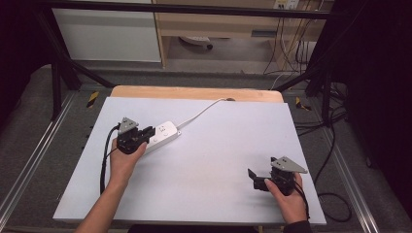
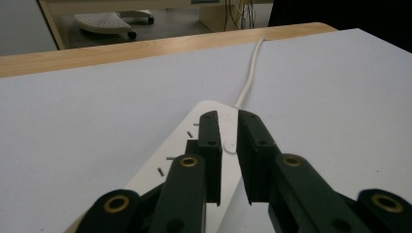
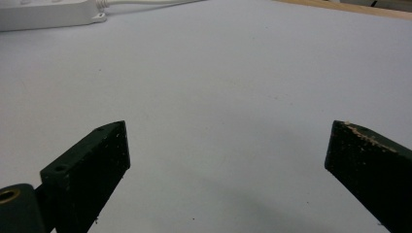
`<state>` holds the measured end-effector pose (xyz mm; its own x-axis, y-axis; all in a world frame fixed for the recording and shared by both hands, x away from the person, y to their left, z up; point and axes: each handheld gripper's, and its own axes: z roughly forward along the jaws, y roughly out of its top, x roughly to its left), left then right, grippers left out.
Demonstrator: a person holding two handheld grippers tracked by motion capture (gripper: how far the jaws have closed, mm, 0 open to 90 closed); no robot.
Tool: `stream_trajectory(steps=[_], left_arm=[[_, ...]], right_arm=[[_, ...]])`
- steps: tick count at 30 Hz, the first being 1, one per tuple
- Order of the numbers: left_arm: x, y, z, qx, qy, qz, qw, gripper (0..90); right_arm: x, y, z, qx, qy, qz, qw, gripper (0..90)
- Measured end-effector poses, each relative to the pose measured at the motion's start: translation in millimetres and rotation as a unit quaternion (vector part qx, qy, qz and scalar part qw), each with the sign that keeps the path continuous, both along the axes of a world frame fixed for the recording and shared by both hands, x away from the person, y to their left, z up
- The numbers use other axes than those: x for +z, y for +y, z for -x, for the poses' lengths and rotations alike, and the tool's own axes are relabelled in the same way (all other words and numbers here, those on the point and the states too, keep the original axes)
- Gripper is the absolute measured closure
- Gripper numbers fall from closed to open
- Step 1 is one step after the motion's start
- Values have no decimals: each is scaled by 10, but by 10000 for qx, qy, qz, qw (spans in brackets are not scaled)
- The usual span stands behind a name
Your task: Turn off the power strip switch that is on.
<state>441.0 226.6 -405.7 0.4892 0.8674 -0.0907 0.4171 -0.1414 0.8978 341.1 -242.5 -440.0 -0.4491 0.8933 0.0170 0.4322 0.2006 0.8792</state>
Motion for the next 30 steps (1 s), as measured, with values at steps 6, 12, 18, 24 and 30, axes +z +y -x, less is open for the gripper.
stream_trajectory(steps=[6,12,18,24,30], left_arm=[[-24,24,-24,24,91,18,10000,861],[-81,42,-54,8,188,-38,9998,900],[-102,52,-67,18,251,-54,9997,900],[-136,53,-74,9,342,-86,9994,900],[-152,20,-77,-5,357,-145,9993,900]], right_arm=[[-7,0,1,-9,29,2,10000,30],[-10,4,-2,1,36,6,10000,30],[-12,2,-3,2,46,15,10000,30],[-10,1,-2,3,36,7,10000,30],[-9,-2,-2,-2,41,7,10000,30]])
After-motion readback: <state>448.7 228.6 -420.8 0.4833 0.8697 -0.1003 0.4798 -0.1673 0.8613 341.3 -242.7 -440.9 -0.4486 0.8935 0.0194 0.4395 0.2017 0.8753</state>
